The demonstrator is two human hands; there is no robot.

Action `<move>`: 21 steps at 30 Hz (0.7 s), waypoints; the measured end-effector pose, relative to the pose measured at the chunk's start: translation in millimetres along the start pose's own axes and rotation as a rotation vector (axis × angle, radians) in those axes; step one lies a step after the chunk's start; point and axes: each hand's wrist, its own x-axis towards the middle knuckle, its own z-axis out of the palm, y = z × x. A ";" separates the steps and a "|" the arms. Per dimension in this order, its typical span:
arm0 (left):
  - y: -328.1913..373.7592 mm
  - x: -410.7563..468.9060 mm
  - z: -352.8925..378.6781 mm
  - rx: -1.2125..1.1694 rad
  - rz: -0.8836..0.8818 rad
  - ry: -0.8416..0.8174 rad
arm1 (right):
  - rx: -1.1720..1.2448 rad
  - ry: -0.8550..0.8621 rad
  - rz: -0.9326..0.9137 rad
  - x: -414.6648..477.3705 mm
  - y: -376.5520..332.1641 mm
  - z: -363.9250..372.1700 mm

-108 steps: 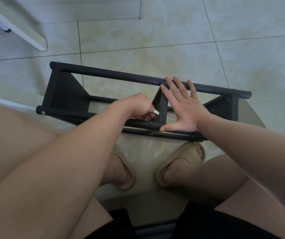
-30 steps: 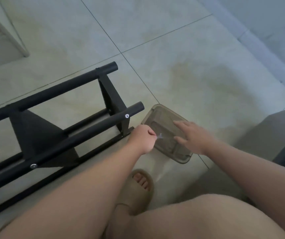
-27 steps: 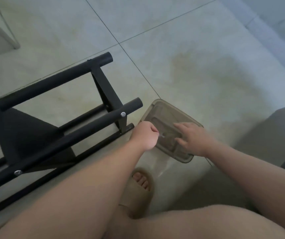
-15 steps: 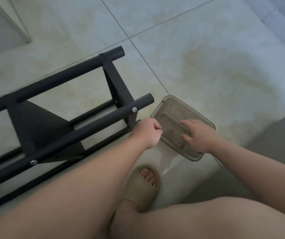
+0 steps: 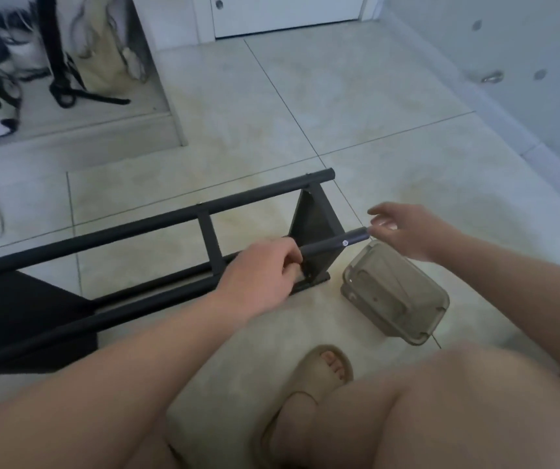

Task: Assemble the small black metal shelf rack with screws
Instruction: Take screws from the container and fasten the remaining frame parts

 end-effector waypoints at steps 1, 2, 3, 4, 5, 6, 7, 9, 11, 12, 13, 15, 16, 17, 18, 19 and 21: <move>-8.5 -4.1 -12.3 0.021 -0.022 0.066 | -0.004 -0.008 0.004 3.9 -10.5 -1.7; -17.7 -8.1 -23.0 0.052 -0.065 0.116 | -0.012 -0.021 0.014 7.9 -19.9 -1.7; -27.7 -11.7 -32.5 0.093 -0.128 0.142 | -0.028 -0.042 0.029 11.6 -28.6 -0.5; -38.8 -15.4 -40.6 0.140 -0.200 0.141 | -0.050 -0.073 0.050 14.5 -36.9 1.7; -48.8 -18.7 -45.8 0.185 -0.266 0.116 | -0.077 -0.111 0.075 15.9 -42.7 4.7; -57.9 -22.9 -49.7 0.212 -0.320 0.075 | -0.116 -0.151 0.096 16.4 -47.8 8.7; -65.2 -27.1 -51.8 0.219 -0.353 0.030 | -0.169 -0.186 0.106 16.3 -51.4 13.1; -72.6 -32.6 -50.8 0.240 -0.353 -0.032 | -0.273 -0.222 0.103 15.6 -54.3 20.8; -70.5 -32.9 -46.1 0.336 -0.283 -0.012 | -0.347 -0.237 0.095 15.2 -54.5 24.5; -67.1 -31.2 -42.7 0.391 -0.221 0.022 | -0.381 -0.239 0.089 15.5 -54.4 25.5; -62.5 -28.0 -38.7 0.430 -0.147 0.052 | -0.411 -0.233 0.079 16.5 -53.8 25.9; -52.9 -19.3 -29.5 0.453 -0.017 0.043 | -0.426 -0.205 0.059 20.1 -51.1 25.4; -48.5 -15.8 -23.9 0.445 0.013 0.006 | -0.418 -0.197 0.051 21.4 -49.6 25.9; -44.9 -11.7 -18.1 0.431 0.019 -0.038 | -0.414 -0.194 0.041 22.8 -48.0 26.4; -41.4 -6.5 -12.3 0.416 0.011 -0.077 | -0.411 -0.197 0.030 24.1 -45.6 26.8; -38.8 -1.3 -6.6 0.405 -0.003 -0.102 | -0.402 -0.203 0.016 24.7 -43.1 27.1; -36.0 9.1 3.5 0.396 -0.035 -0.117 | -0.368 -0.204 -0.015 24.5 -37.4 27.2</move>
